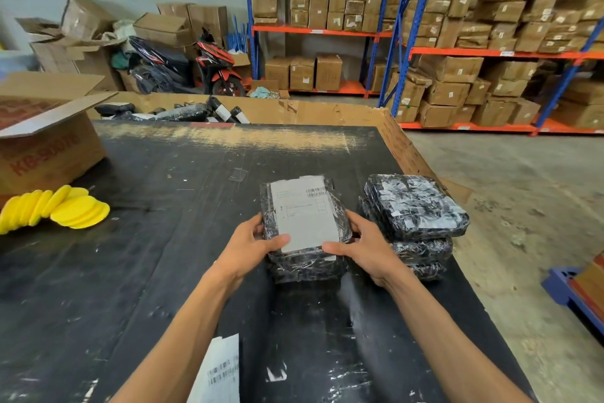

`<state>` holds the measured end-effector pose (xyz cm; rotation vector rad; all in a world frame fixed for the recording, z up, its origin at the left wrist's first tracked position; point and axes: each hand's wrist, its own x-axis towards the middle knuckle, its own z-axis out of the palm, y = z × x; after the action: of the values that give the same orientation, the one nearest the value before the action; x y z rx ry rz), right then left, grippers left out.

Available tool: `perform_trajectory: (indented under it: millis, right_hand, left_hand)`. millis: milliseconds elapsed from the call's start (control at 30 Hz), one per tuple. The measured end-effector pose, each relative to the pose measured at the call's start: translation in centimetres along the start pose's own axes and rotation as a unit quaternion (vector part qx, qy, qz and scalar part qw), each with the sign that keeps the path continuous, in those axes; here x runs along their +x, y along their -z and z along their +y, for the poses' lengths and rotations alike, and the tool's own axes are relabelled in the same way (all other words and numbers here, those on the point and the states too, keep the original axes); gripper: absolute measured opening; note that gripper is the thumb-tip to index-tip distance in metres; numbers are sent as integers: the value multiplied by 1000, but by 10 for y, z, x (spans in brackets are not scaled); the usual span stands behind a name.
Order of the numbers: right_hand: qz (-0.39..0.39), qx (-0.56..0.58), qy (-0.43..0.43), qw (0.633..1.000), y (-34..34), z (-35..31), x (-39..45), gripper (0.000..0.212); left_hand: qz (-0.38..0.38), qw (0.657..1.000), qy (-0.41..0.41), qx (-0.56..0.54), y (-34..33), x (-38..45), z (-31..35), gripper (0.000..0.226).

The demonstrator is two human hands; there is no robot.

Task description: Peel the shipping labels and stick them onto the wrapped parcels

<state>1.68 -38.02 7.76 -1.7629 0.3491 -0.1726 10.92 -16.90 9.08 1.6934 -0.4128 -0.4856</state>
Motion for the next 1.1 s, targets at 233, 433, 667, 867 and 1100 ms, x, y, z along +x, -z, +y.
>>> perform_trajectory:
  millis: [233, 433, 667, 867, 1100]
  right_hand:
    - [48, 10, 33, 998, -1, -11, -35, 112]
    - [36, -48, 29, 998, 4, -5, -90, 104]
    - [-9, -100, -28, 995, -1, 26, -164, 109]
    - [-23, -97, -99, 990, -21, 63, -206, 91]
    - [-12, -97, -149, 984, -35, 86, -233, 85]
  left_hand:
    - [13, 997, -81, 13, -6, -32, 23, 62]
    - [-30, 998, -43, 40, -8, -83, 15, 53]
    - [-40, 998, 18, 43, -25, -159, -32, 51]
    - [-78, 988, 92, 95, -30, -185, -80, 52]
    - [-92, 979, 91, 158, -39, -192, -91, 62]
